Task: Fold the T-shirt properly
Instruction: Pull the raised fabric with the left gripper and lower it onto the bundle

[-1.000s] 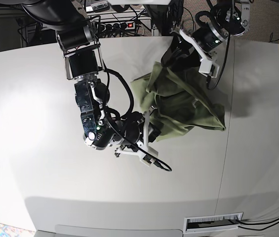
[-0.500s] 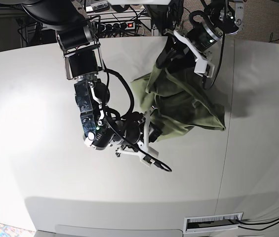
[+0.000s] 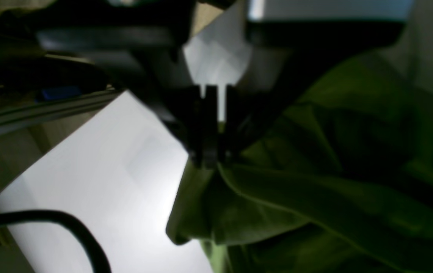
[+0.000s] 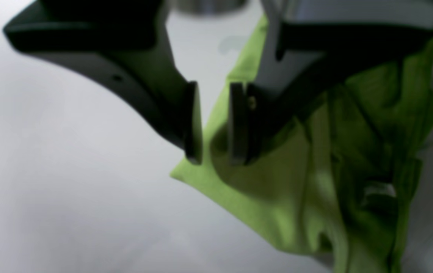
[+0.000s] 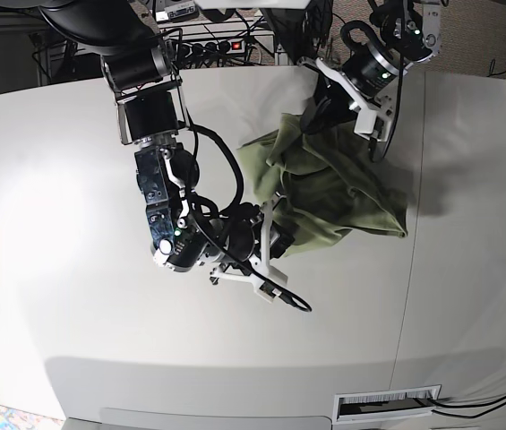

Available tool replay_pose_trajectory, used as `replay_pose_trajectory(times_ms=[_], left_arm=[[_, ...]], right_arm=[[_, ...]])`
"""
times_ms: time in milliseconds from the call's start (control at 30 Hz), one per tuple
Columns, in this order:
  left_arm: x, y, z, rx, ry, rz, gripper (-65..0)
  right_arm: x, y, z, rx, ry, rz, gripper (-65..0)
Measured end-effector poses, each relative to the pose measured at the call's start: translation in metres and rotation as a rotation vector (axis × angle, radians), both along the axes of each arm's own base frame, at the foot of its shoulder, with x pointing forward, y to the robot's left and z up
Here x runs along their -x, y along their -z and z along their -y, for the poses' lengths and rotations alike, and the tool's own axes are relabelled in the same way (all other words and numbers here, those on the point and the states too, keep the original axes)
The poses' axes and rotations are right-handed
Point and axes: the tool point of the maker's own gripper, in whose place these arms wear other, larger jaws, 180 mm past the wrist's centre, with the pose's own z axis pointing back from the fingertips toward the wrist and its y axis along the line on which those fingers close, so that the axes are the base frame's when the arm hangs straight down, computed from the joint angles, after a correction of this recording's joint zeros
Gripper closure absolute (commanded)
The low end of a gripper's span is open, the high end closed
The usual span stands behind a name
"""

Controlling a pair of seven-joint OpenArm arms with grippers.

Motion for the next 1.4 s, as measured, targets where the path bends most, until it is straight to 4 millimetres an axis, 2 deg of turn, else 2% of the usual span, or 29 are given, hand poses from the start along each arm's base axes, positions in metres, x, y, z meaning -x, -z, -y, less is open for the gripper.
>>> replay_pose_trajectory(times_ms=[367, 600, 833, 967, 1133, 1300, 1400], left_arm=[[-0.009, -0.009, -0.044, -0.121, -0.061, 0.018, 0.0], [-0.007, 0.0, -0.082, -0.223, -0.132, -0.011, 0.0], [0.005, 0.012, -0.11, -0.344, -0.166, -0.053, 0.0], [0.005, 0.014, -0.119, -0.372, -0.181, -0.056, 0.0], [0.01, 0.019, -0.121, -0.399, -0.167, -0.088, 0.0], [0.011, 0.024, -0.127, -0.445, -0.155, -0.088, 0.0], [0.007, 0.026, -0.143, -0.535, -0.128, -0.055, 0.0]], right_arm=[[0.0, 0.0, 0.0, 0.0, 0.0, 0.0, -13.6], [0.0, 0.0, 0.0, 0.001, 0.001, 0.0, -13.6], [0.0, 0.0, 0.0, 0.003, 0.001, 0.001, -13.6], [0.0, 0.0, 0.0, 0.003, 0.001, 0.001, -13.6], [0.0, 0.0, 0.0, 0.003, 0.001, 0.001, -13.6], [-0.014, -0.004, 0.004, 0.018, 0.026, 0.091, -13.6], [-0.017, -0.006, 0.004, 0.013, 0.03, 0.112, -13.6]])
